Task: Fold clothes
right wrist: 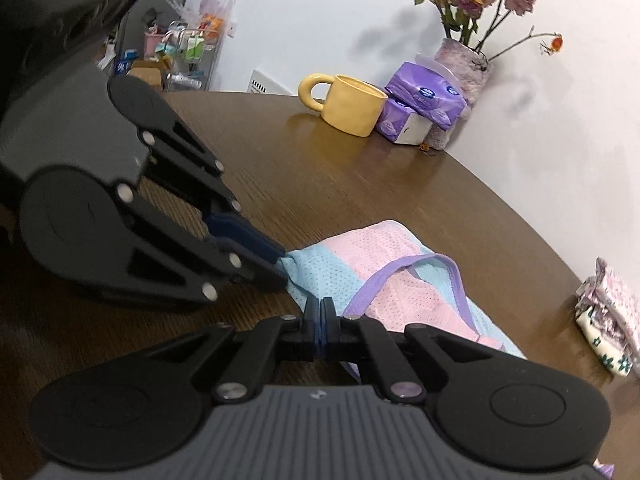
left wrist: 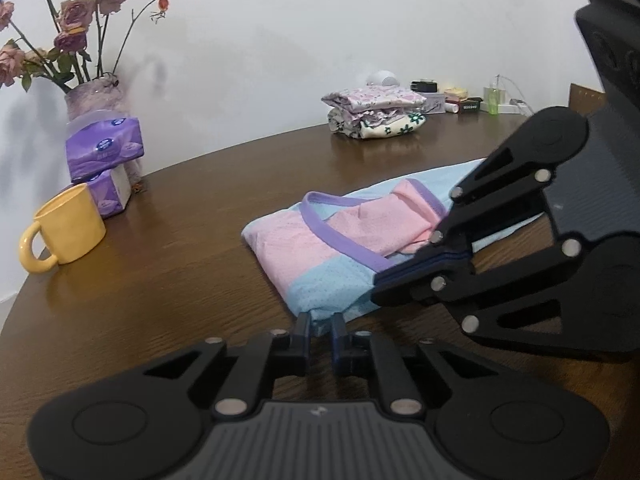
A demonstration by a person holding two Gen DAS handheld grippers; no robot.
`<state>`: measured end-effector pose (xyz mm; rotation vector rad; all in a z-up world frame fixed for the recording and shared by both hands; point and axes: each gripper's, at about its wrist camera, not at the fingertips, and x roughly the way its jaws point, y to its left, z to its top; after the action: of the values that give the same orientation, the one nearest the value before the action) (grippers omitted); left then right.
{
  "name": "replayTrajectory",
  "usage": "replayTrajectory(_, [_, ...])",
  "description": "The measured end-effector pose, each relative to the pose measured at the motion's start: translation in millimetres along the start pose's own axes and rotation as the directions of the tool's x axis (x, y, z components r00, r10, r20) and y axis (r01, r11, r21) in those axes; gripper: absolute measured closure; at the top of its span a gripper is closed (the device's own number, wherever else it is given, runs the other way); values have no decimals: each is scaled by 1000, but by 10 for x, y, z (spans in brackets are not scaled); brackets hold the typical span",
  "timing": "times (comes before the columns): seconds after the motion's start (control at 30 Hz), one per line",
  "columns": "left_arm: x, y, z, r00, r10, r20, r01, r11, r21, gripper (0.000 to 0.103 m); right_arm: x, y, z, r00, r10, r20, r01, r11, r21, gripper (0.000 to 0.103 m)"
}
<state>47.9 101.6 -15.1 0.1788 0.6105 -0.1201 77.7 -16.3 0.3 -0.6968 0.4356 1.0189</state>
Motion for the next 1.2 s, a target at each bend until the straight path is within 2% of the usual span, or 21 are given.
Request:
replayTrajectory(0.1, [-30,15,-9,1000,19,18,-18,1000,-9,102,1,-4,-20,1000,2,0,-2,999,35,102])
replayTrajectory(0.2, [-91,27,-18,998,43,36,-42,999,-27,103,9,-58,-20,1000,3,-1,-3,993,120,102])
replayTrajectory(0.37, [-121,13,-30,999,39,31,-38,998,-45,103,-6,-224,-48,999,37,8,-38,949,312,102])
replayTrajectory(0.57, [-115,34,-41,1000,25,9,-24,998,-61,101,-16,-281,-114,999,40,-9,-34,926,376,100])
replayTrajectory(0.6, [-123,54,-46,1000,14,2,-13,997,-71,97,-25,-298,-124,999,49,-6,-43,920,390,99])
replayTrajectory(0.63, [-150,88,-49,1000,-2,2,2,996,-89,93,-34,-314,-133,998,58,-4,-52,913,405,98])
replayTrajectory(0.7, [-235,161,-29,999,-26,23,29,993,-117,93,-88,-367,-140,998,68,16,-68,898,434,94])
replayTrajectory(0.77, [-289,206,19,998,-34,53,41,990,-137,92,-152,-428,-121,998,55,42,-68,887,456,82])
replayTrajectory(0.87, [-221,219,112,998,-26,64,35,990,-139,90,-139,-511,-69,998,16,53,-39,886,462,72])
replayTrajectory(1.0, [-63,181,150,998,-47,36,51,991,-122,91,60,-578,-58,999,44,32,-54,862,504,72])
replayTrajectory(1.03, [-30,173,142,998,-51,26,54,992,-117,95,99,-590,-73,998,55,23,-59,855,515,75])
replayTrajectory(1.07, [-3,166,128,998,-54,15,55,992,-111,96,124,-600,-96,998,67,15,-65,848,526,88])
replayTrajectory(1.1, [18,159,115,998,-56,7,57,993,-103,96,138,-616,-122,997,82,14,-76,838,540,95])
replayTrajectory(1.2, [49,135,92,998,-56,-4,56,995,-87,96,171,-662,-188,995,96,4,-81,815,574,98])
